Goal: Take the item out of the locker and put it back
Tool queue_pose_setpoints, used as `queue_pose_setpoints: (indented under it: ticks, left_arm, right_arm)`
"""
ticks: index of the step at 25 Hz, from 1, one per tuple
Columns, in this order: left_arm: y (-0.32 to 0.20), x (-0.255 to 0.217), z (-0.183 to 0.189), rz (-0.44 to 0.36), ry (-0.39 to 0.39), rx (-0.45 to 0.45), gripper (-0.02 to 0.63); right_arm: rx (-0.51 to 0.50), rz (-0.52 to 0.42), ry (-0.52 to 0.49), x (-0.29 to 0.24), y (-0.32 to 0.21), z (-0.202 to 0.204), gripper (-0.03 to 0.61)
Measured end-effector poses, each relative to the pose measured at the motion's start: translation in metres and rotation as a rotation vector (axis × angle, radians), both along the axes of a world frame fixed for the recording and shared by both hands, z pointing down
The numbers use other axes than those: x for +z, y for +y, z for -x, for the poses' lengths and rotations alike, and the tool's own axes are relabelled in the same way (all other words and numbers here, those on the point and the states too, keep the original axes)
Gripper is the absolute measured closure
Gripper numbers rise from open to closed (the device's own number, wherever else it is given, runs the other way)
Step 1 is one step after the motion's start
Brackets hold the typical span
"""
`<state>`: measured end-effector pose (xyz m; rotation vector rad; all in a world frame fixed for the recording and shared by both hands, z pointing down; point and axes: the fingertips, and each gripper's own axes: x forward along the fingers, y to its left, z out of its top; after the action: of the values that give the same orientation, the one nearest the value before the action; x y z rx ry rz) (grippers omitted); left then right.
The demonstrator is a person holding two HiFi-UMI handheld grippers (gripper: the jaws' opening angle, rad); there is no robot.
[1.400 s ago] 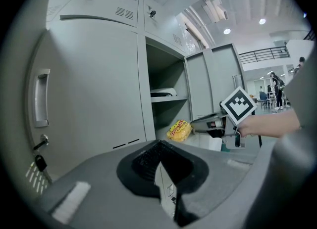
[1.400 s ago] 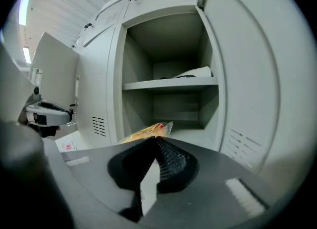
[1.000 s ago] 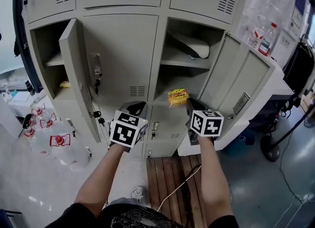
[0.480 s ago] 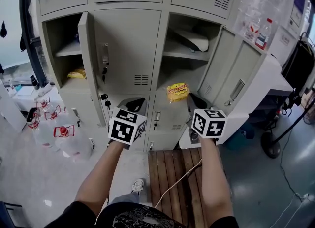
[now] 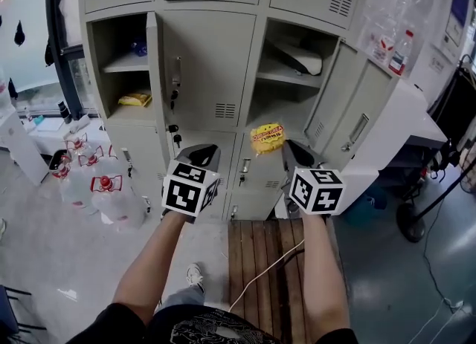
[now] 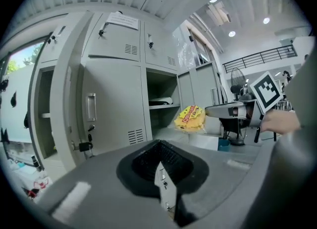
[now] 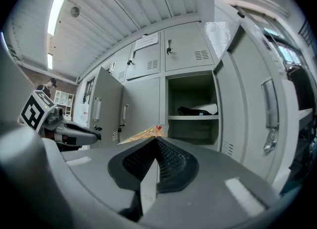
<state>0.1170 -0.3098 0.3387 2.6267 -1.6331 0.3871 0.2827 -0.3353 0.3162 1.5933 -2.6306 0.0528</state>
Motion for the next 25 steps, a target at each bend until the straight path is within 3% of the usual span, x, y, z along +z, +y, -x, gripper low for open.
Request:
queue_pose_setpoints:
  ticks: [15,25]
  left_arm:
    - [0.045,-0.011,0.066,-0.008,-0.008,-0.078,0.614]
    - [0.072,-0.009,0.133,-0.004,0.002,-0.074,0.614]
  right_arm:
    - [-0.054,-0.034,-0.049,-0.014,0.048,0.054,0.552]
    - [-0.060,-0.042,-0.058,-0.020,0.078,0.123,0.552]
